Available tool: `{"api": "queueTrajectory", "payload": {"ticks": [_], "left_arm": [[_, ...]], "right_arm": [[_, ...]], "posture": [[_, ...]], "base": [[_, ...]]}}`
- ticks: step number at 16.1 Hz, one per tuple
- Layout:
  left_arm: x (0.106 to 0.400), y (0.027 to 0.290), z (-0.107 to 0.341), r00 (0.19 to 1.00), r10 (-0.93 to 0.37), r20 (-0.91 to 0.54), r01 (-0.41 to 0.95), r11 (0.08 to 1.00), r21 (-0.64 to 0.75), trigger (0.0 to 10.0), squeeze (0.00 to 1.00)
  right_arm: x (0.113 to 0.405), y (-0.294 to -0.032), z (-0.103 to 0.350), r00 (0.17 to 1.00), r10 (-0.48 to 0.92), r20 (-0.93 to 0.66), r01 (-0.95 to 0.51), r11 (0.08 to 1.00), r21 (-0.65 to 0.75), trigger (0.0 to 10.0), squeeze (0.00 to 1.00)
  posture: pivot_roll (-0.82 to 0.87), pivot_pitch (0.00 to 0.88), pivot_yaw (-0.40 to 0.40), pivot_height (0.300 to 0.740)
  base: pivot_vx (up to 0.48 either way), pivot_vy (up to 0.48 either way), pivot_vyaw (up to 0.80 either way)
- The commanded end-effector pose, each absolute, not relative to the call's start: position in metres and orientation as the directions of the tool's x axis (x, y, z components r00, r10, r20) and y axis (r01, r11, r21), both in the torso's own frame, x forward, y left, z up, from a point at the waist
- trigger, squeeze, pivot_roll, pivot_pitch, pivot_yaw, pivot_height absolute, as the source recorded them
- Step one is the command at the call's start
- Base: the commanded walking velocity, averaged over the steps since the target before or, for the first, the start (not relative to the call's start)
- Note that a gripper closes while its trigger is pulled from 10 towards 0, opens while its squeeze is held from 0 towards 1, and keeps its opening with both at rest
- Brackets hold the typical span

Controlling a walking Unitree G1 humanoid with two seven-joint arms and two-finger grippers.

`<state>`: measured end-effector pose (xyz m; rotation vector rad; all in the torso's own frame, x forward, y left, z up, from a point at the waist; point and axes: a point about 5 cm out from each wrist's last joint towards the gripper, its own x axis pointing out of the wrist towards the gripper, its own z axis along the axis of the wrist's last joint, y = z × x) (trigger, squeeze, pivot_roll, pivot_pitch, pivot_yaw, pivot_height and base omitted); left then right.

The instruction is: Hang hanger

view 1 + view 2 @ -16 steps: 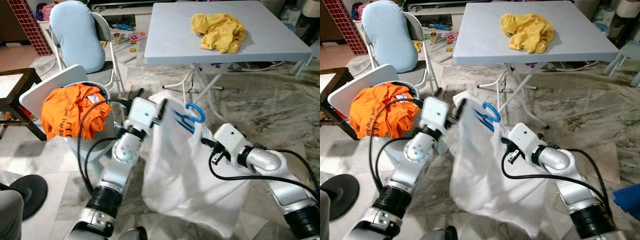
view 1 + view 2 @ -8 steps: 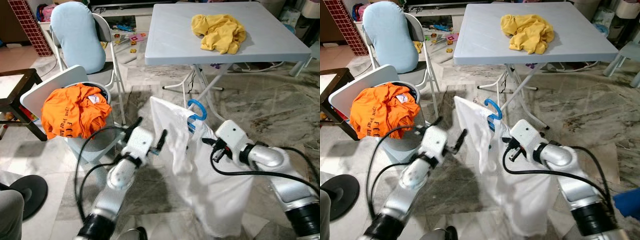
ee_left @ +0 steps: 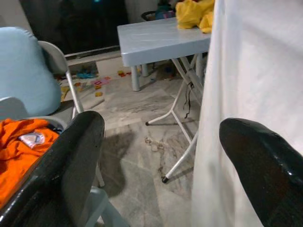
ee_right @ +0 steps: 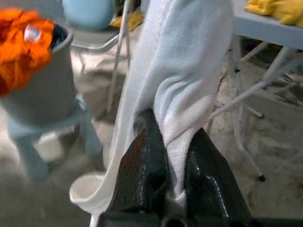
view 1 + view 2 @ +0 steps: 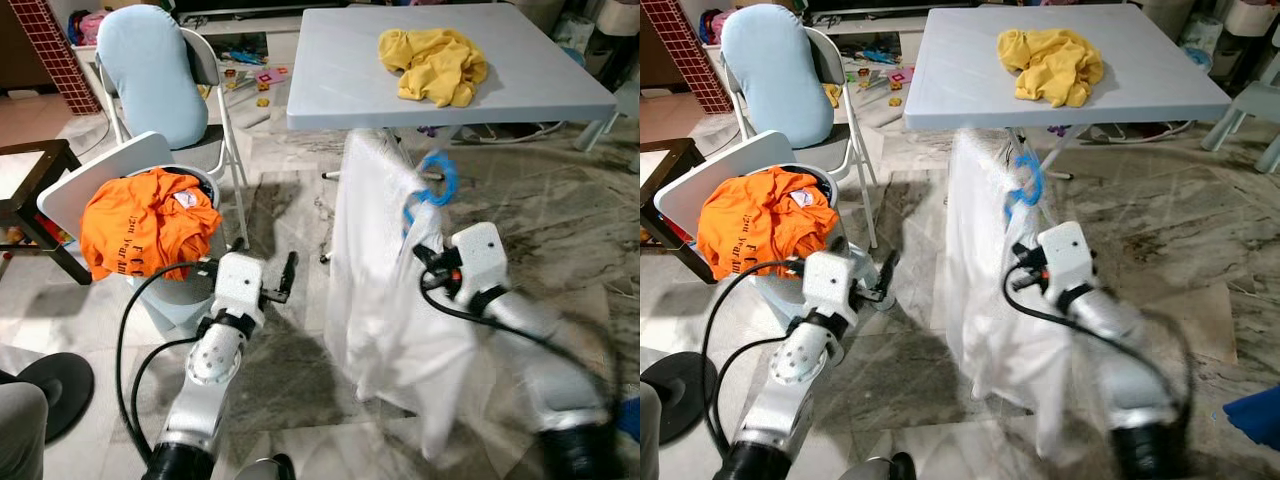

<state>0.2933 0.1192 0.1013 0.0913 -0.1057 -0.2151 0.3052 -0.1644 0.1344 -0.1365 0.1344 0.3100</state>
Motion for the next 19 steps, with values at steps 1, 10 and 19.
{"api": "queueTrajectory", "payload": {"ticks": [1, 10, 19], "left_arm": [[0.291, 0.123, 0.106, 0.975, -0.197, 0.107, 0.188, 0.978, 0.084, 10.0, 0.0], [0.284, 0.133, 0.113, 0.984, -0.145, 0.107, 0.139, 0.988, 0.061, 10.0, 0.0], [0.284, 0.134, 0.114, 0.987, -0.133, 0.094, 0.127, 0.99, 0.066, 10.0, 0.0]], "right_arm": [[0.304, -0.164, 0.147, 0.963, 0.262, -0.063, -0.267, 0.959, -0.094, 10.0, 0.0], [0.303, -0.172, 0.141, 0.996, 0.088, -0.004, -0.088, 0.996, 0.005, 10.0, 0.0], [0.297, -0.155, 0.134, 0.98, 0.2, 0.004, -0.2, 0.979, 0.043, 10.0, 0.0]], "posture": [[-0.06, 0.055, 0.05, 0.74], [-0.03, 0.048, 0.052, 0.74], [-0.03, 0.052, 0.049, 0.74]], "base": [[0.281, 0.0, 0.0], [0.402, 0.0, 0.0], [0.404, 0.0, 0.0]]}}
